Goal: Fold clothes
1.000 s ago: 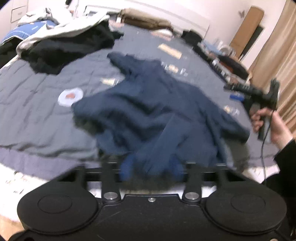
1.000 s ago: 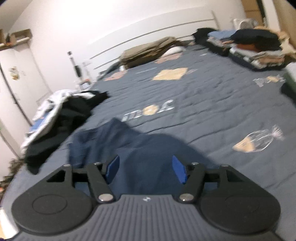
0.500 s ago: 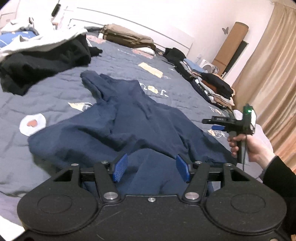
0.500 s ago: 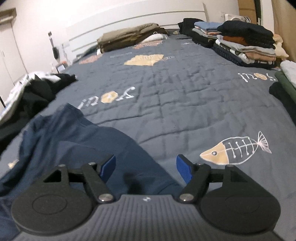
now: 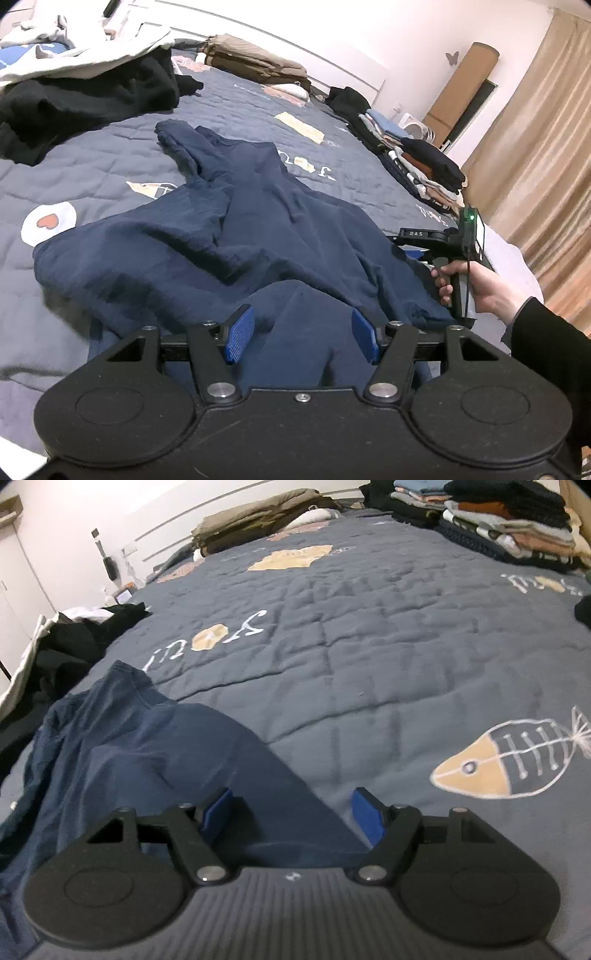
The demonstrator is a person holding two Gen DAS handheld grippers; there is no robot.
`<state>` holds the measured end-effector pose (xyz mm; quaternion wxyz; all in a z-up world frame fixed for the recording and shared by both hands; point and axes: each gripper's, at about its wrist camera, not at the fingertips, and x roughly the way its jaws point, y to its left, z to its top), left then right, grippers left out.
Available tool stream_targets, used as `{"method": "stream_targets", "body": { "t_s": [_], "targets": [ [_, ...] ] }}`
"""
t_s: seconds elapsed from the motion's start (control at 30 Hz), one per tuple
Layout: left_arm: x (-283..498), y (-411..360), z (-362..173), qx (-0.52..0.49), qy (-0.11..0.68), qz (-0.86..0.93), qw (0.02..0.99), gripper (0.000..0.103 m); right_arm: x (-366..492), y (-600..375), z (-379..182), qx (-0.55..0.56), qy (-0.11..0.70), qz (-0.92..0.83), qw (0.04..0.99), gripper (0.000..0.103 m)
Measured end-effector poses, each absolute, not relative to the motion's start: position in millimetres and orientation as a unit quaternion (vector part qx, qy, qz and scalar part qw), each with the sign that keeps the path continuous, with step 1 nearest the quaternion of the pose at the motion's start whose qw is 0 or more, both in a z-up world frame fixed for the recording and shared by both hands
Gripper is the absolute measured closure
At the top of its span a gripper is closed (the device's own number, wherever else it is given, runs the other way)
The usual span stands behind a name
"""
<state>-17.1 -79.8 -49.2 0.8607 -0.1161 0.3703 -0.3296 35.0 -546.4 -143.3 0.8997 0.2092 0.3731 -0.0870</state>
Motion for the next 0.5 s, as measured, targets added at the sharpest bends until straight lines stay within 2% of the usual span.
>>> {"method": "stream_targets", "body": {
  "t_s": [0.03, 0.1, 0.13, 0.17, 0.27, 0.5],
  "targets": [
    [-15.5, -81.8, -47.6, -0.115, 0.369, -0.331, 0.861, 0.045, 34.6, -545.5, -143.9, 0.219, 0.371, -0.085, 0.899, 0.040],
    [-11.7, -87.7, -42.8, -0.110, 0.362, -0.337, 0.862, 0.045, 34.4, -544.8, -144.4, 0.239, 0.368, -0.084, 0.895, 0.064],
    [-9.4, -92.8, -40.6, -0.108, 0.357, -0.339, 0.863, 0.045, 35.1, -547.2, -142.9, 0.248, 0.366, -0.087, 0.893, 0.083],
    [-6.9, -98.5, -38.7, -0.107, 0.353, -0.341, 0.865, 0.045, 35.7, -549.5, -141.3, 0.257, 0.363, -0.091, 0.891, 0.093],
    [-0.3, -110.4, -35.5, -0.112, 0.340, -0.350, 0.866, 0.045, 33.1, -545.4, -127.3, 0.273, 0.344, -0.079, 0.895, 0.097],
    [5.5, -107.2, -54.6, -0.155, 0.323, -0.349, 0.866, 0.045, 27.3, -508.9, -82.6, 0.280, 0.304, 0.007, 0.911, 0.097]
  ]
}}
